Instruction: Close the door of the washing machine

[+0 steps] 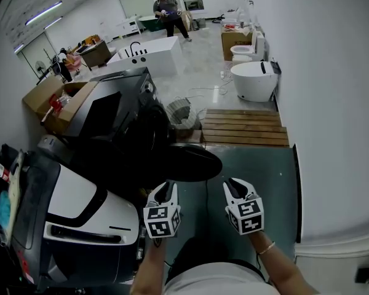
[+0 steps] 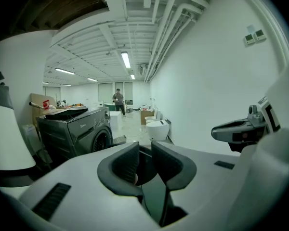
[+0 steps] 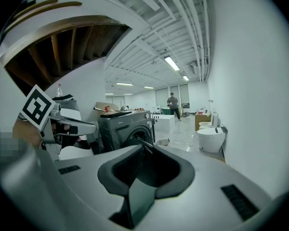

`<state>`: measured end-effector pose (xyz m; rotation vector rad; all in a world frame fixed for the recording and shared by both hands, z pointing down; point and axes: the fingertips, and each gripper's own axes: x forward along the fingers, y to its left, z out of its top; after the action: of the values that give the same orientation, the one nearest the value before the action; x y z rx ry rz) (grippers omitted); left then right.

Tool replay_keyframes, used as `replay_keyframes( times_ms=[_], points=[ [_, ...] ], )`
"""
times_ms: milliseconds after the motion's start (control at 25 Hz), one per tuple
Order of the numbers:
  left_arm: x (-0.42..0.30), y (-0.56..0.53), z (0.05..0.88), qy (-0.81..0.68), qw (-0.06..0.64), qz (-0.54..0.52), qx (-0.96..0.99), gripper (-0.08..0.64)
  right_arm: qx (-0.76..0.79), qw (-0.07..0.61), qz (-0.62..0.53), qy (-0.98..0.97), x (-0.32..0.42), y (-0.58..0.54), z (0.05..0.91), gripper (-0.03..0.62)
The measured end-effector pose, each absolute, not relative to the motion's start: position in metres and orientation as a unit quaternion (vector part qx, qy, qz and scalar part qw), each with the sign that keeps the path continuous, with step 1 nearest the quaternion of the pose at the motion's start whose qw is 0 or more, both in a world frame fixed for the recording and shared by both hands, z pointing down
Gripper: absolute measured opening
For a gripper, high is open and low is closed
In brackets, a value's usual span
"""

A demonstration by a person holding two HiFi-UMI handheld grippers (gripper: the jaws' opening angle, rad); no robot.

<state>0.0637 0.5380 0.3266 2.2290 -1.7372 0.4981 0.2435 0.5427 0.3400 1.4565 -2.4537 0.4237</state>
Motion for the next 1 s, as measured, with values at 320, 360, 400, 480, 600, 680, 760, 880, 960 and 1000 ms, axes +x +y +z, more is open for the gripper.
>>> replay_keyframes(
  times_ms=[320, 360, 400, 480, 600, 680, 760, 880, 960, 1000],
  points=[
    [0.064, 0.534, 0.332, -0.597, 0.135, 0.188, 0.768, 0.140, 0.492, 0.139, 0.150, -0.846, 0.245, 0.535, 0.348, 0.084],
    [0.063, 0.532, 0.334, -0.598, 0.135, 0.189, 0.767, 0.145, 0.492, 0.141, 0.150, -0.846, 0.244, 0.532, 0.348, 0.088],
    [0.061, 0.530, 0.337, -0.598, 0.136, 0.192, 0.766, 0.151, 0.491, 0.142, 0.150, -0.846, 0.242, 0.529, 0.349, 0.092],
    [0.056, 0.526, 0.342, -0.600, 0.137, 0.199, 0.763, 0.164, 0.490, 0.144, 0.151, -0.847, 0.239, 0.522, 0.352, 0.101],
    [0.046, 0.512, 0.351, -0.601, 0.138, 0.207, 0.759, 0.170, 0.489, 0.148, 0.149, -0.847, 0.233, 0.507, 0.355, 0.110],
    [0.038, 0.499, 0.358, -0.601, 0.140, 0.215, 0.757, 0.172, 0.489, 0.154, 0.148, -0.846, 0.228, 0.494, 0.360, 0.112],
    [0.029, 0.483, 0.367, -0.600, 0.140, 0.225, 0.755, 0.179, 0.489, 0.160, 0.152, -0.844, 0.222, 0.478, 0.367, 0.115],
    [0.013, 0.450, 0.378, -0.594, 0.136, 0.235, 0.757, 0.192, 0.490, 0.167, 0.155, -0.841, 0.207, 0.449, 0.376, 0.115],
    [0.001, 0.425, 0.386, -0.588, 0.135, 0.241, 0.760, 0.193, 0.493, 0.172, 0.153, -0.839, 0.195, 0.426, 0.381, 0.115],
    [-0.004, 0.412, 0.390, -0.585, 0.137, 0.245, 0.761, 0.193, 0.494, 0.174, 0.154, -0.838, 0.189, 0.413, 0.384, 0.115]
  ],
)
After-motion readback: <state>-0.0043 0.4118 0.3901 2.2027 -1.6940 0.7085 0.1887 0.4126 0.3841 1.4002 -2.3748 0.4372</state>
